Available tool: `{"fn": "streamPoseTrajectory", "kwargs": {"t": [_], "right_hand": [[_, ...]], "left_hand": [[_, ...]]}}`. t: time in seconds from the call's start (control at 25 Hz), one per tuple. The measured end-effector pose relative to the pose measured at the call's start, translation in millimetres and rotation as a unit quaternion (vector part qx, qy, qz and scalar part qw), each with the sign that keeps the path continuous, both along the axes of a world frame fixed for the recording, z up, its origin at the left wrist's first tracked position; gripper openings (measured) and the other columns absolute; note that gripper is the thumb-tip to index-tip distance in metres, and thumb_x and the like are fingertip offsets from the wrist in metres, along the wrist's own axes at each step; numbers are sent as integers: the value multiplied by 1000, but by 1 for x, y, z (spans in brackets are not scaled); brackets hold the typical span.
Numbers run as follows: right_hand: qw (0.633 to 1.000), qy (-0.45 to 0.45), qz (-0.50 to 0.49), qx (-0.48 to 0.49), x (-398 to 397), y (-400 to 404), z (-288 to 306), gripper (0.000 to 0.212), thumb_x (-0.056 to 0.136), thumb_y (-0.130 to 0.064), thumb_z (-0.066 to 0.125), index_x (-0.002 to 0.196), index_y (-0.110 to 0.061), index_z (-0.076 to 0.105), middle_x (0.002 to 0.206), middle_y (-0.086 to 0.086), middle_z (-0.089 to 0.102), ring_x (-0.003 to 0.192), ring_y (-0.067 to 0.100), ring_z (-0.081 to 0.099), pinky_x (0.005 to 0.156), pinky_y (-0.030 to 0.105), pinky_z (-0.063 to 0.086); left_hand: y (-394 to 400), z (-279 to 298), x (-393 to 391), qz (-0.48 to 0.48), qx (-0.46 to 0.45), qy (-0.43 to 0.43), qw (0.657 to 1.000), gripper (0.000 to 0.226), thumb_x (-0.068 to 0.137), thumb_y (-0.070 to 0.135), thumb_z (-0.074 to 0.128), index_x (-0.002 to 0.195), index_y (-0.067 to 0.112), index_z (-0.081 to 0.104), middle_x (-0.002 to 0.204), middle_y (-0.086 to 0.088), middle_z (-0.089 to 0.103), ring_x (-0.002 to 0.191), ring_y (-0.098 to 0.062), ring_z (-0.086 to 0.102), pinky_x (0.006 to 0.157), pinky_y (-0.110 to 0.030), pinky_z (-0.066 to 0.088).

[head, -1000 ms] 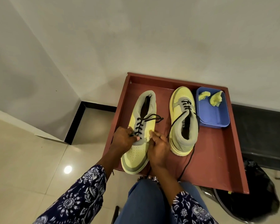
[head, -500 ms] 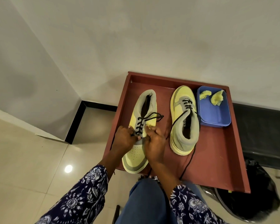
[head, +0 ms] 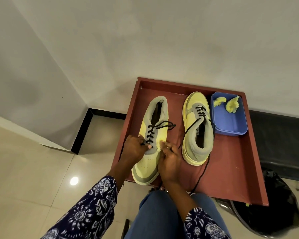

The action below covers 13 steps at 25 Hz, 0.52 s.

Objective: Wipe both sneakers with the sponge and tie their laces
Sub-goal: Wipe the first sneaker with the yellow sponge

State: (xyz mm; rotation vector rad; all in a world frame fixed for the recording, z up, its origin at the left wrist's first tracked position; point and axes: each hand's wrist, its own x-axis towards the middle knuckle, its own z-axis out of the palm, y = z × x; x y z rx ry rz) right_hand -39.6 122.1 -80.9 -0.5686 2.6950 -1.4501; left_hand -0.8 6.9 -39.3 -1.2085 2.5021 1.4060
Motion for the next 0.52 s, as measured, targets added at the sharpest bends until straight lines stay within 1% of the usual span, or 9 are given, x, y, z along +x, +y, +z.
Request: {"fn": "streamPoseTrajectory", "kwargs": {"t": [0.04,0.08,0.16,0.2,0.28,0.32,0.4,0.52], "right_hand": [[1000,-12,-20,13,-5,-3,5,27,83,2,55,107,1,67,102,18,65,96,25,62,87,13,41],[998,-48,-36,19,-10,-7,10,28,85,3,55,110,0,66,107,18,65,99,28,61,87,13,37],[991,-119,-61,26,-26,-14,15,29,89,1,51,115,-2,63,115,16,64,107,28,59,90,12,33],[989,-133,-66,30,-34,-16,17,29,90,0,50,115,-3,63,117,15,65,109,28,59,92,15,35],[987,-146,-62,33,-47,-19,23,31,90,-2,48,117,-6,63,119,12,65,111,28,59,95,22,39],[986,-153,-62,34,-50,-20,24,31,91,-2,48,117,-7,63,120,10,65,111,27,59,95,23,40],[984,-166,-54,36,-47,-17,26,32,91,-3,48,119,-9,62,122,8,64,113,26,58,95,23,40],[981,-182,-44,48,-33,-8,24,35,89,1,48,121,-7,60,124,9,62,115,25,58,96,21,40]], "left_hand": [[0,-1,0,-1,-1,3,1000,42,85,21,65,117,-4,59,117,-16,61,115,-29,49,96,-36,42],[-1,-1,1,-1,0,5,1000,41,84,21,66,115,-4,60,114,-16,62,113,-29,51,96,-37,43],[-2,-3,2,2,4,1,1000,38,83,22,66,112,-3,63,107,-17,64,108,-29,53,94,-41,45],[-3,-4,2,1,4,0,1000,37,83,23,67,110,-3,64,105,-17,64,106,-29,54,94,-42,46],[-3,-4,2,1,1,-1,1000,37,83,23,67,110,-2,64,104,-17,63,106,-28,54,94,-41,45],[-2,-3,2,3,-1,-3,1000,38,83,23,66,112,-2,63,106,-16,63,106,-27,54,94,-39,45],[-1,-2,1,8,0,-3,1000,37,84,23,66,112,-2,62,107,-17,62,107,-27,53,95,-38,44],[0,0,1,23,19,3,1000,32,84,21,66,103,-4,65,101,-19,64,105,-29,53,96,-43,44]]}}
